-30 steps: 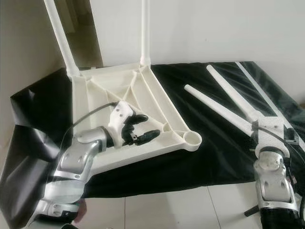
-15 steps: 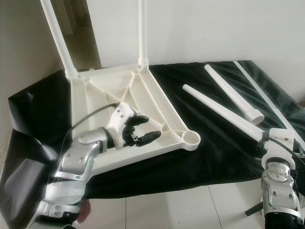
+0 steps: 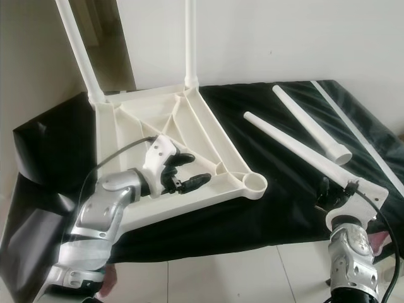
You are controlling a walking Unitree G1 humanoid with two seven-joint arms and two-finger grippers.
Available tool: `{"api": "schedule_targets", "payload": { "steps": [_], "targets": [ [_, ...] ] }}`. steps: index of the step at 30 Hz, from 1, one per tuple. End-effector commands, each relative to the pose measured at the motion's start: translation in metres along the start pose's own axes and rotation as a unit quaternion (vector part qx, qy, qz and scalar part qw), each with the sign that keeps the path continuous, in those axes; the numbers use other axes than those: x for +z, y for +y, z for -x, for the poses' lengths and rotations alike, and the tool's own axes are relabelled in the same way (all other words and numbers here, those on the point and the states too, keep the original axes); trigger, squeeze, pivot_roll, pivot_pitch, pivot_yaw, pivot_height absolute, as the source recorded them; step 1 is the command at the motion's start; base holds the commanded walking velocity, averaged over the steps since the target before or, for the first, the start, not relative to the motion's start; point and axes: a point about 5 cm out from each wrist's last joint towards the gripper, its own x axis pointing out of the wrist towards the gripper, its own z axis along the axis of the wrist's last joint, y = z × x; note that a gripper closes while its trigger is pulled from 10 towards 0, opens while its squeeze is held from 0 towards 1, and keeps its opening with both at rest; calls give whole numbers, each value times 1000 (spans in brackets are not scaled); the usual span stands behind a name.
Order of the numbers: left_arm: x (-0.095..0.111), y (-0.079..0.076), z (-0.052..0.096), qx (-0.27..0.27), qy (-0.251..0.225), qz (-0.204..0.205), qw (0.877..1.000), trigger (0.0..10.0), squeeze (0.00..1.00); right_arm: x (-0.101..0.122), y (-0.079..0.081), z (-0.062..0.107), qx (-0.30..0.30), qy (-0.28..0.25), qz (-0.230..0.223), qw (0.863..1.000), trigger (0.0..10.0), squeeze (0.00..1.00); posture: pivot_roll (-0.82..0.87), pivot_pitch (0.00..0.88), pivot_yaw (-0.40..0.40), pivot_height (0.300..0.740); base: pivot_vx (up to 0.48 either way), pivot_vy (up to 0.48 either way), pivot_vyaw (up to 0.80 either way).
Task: Building children table
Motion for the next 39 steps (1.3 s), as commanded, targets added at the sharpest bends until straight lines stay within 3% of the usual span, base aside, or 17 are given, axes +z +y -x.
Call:
{"api": "schedule_targets", "payload": {
  "steps": [1, 5, 9, 13, 21, 39],
  "targets": [
    [2, 9, 3, 90, 1, -8, 996, 10000, 0, -1, -6, 3, -11, -13, -5, 1000, 10000, 0, 47, 0, 22, 740, 0, 0, 0],
    [1, 10, 3, 92, 2, -8, 996, 10000, 0, 1, -14, 7, -39, -36, 9, 999, 10000, 0, 44, 0, 23, 740, 0, 0, 0],
    [1, 8, 1, 83, 3, -9, 996, 10000, 0, -2, -35, 14, -113, -50, 36, 992, 10000, 0, 37, 0, 33, 740, 0, 0, 0],
    [1, 5, -1, 74, 4, -12, 997, 10000, 0, -2, -41, 16, -134, -56, 44, 988, 10000, 0, 35, 0, 35, 740, 0, 0, 0],
    [2, -2, -6, 53, 8, -25, 998, 10000, 0, -7, -47, 13, -116, -50, 16, 992, 10000, 0, 33, 0, 55, 740, 0, 0, 0],
    [2, -5, 3, 40, 28, -29, 998, 10000, 0, 13, -22, -14, 12, -61, 3, 998, 10000, 0, 73, 61, 101, 740, 0, 0, 0]
  ]
}}
